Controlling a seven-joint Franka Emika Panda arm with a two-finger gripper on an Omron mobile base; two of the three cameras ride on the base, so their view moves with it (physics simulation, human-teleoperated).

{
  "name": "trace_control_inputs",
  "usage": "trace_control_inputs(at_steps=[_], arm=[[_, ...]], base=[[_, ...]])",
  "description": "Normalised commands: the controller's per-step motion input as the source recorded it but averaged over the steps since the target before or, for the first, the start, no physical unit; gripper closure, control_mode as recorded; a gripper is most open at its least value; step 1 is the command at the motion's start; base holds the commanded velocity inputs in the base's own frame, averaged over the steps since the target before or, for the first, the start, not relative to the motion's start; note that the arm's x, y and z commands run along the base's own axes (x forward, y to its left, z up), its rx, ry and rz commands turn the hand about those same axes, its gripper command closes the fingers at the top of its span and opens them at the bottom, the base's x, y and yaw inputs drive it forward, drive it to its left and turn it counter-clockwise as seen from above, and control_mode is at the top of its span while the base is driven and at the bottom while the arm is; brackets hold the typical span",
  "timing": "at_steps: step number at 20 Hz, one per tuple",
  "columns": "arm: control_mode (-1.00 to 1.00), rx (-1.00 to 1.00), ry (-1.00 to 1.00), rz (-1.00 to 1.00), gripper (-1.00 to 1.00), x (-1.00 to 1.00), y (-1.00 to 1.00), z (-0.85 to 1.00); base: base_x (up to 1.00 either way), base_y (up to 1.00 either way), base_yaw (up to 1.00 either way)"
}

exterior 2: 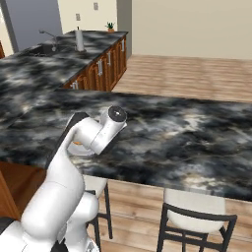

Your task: Pick up the brewed coffee from the coffee machine and place it next to the breakfast plate on the dining counter.

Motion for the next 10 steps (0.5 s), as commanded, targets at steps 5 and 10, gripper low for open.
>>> trace_control_inputs(at_steps=[5,10], arm=[[-1.0,0.12,0.01,0.0,1.0,0.94,-0.19,-0.03],[-1.0,0.08,0.0,0.0,1.0,0.83,-0.11,-0.12]], base=[[0.0,0.0,0.0],[0.0,0.0,0.0]])
